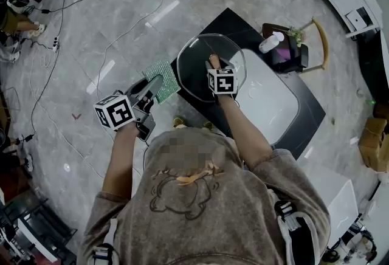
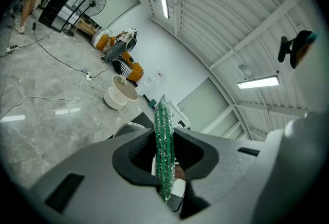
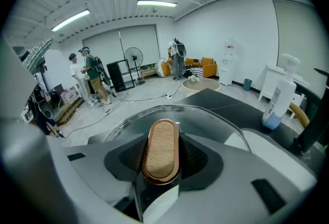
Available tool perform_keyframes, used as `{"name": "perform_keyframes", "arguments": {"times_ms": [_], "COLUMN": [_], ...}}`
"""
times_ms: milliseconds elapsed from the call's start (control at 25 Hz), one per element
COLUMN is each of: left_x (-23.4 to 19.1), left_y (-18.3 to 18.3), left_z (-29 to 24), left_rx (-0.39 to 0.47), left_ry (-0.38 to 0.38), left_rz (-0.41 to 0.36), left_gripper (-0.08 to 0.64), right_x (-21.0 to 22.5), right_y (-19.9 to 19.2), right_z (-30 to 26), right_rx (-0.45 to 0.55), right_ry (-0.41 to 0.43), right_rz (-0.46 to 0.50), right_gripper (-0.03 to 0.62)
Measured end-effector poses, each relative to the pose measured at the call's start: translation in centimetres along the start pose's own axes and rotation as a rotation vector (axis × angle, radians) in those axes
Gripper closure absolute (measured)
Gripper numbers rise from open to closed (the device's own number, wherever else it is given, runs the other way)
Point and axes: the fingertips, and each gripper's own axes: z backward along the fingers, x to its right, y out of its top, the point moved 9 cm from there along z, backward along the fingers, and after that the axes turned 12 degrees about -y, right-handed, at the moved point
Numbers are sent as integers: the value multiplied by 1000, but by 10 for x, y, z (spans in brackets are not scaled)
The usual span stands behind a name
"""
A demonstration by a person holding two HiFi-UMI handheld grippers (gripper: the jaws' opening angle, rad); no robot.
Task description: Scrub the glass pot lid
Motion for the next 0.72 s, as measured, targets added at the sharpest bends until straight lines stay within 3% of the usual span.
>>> {"name": "perform_keyframes", "arguments": {"times_ms": [480,720], "left_x": [-8,-10], "left_y": [-6,-8], "left_z": [-5,-8], "left_rx": [-13,-18], "left_ry": [-4,-7], "left_rz": [25,27], "left_gripper": [474,474], "right_x": [-4,-4], "right_y": [1,10], "right_z": [-3,12], "right_rx": [18,83], "right_ry": [-4,1], "right_rz": [64,81], "right_gripper": [407,407]}}
